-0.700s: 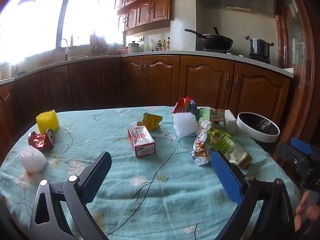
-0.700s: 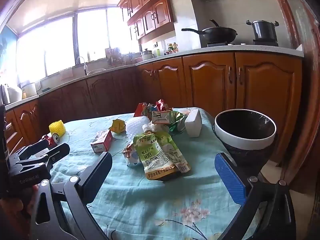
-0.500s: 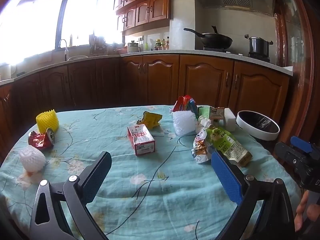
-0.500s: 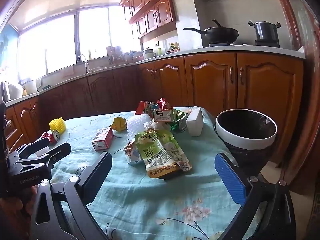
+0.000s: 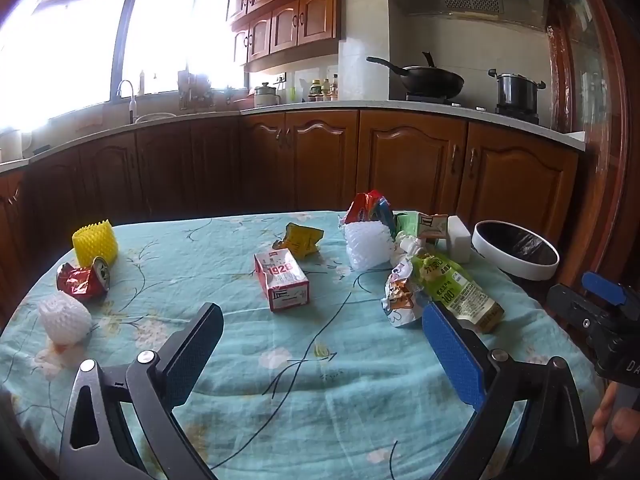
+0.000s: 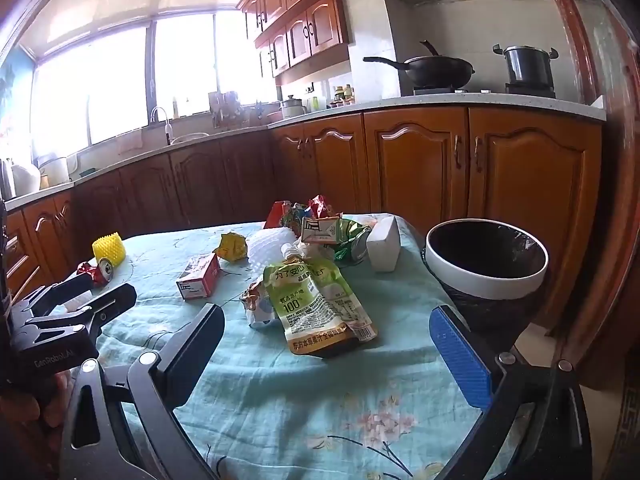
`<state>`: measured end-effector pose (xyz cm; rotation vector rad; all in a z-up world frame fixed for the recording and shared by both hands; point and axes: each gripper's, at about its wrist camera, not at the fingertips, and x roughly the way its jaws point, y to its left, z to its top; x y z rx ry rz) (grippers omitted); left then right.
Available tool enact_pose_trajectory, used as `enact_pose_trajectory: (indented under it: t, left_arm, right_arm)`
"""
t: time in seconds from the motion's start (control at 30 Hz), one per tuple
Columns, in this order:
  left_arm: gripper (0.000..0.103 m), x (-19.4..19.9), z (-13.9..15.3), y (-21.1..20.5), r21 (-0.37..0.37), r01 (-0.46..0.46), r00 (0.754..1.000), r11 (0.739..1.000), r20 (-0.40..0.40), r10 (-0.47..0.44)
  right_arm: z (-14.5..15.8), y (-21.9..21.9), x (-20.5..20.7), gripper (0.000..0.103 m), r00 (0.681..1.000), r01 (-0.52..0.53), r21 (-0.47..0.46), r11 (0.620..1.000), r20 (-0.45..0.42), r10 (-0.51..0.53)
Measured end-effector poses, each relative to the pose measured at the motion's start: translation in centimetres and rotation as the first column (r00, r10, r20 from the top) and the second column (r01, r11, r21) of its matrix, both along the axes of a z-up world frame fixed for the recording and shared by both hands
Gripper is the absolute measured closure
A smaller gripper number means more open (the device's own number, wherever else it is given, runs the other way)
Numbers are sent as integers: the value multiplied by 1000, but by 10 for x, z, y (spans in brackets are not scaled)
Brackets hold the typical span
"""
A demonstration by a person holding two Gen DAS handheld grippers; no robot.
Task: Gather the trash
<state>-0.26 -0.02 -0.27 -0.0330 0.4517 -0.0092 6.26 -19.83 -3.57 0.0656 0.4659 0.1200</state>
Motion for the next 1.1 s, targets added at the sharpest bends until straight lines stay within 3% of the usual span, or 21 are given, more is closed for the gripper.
enact_pose_trajectory:
  t: [1.1]
  left_arm:
    - [3, -1, 1, 0, 10, 3, 1000, 1000, 28, -4]
  right_arm:
    - [-4, -3, 0, 0, 1000, 6, 17, 1000, 3, -6]
